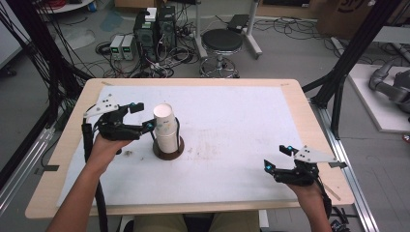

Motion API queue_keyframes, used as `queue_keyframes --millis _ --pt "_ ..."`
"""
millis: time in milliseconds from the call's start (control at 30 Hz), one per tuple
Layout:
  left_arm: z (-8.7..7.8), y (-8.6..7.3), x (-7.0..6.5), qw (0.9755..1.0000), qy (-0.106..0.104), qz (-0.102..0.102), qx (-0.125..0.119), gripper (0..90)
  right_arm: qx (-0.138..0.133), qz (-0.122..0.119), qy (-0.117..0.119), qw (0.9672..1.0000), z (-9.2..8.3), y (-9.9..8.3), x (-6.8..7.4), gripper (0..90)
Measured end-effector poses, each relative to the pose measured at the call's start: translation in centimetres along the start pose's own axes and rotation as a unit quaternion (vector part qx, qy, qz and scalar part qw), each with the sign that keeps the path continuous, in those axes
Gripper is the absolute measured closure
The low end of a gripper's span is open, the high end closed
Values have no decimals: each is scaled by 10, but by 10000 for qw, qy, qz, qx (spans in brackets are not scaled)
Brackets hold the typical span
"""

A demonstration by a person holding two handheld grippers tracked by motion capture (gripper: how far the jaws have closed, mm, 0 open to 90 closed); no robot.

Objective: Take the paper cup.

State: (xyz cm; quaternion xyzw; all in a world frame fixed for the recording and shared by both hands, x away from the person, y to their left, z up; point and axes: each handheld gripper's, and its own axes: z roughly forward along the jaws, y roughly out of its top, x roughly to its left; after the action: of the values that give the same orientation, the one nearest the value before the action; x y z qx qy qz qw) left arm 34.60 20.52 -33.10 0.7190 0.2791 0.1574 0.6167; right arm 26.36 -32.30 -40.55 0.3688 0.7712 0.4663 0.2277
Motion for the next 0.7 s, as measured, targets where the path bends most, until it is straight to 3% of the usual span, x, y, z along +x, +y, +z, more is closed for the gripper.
queue_keyframes --millis 267,333,533,700 --pt "30 11 -6 9993 -65 110 341 168 0 20 4 10000 0 0 1 194" --pt "34 10 -7 9989 -88 149 434 218 2 28 5 10000 -1 0 0 194" --pt "35 10 -5 9989 3 123 458 339 5 43 6 10000 -1 0 0 194" --pt "34 12 -4 9992 46 87 399 348 -4 28 8 10000 0 0 0 194"
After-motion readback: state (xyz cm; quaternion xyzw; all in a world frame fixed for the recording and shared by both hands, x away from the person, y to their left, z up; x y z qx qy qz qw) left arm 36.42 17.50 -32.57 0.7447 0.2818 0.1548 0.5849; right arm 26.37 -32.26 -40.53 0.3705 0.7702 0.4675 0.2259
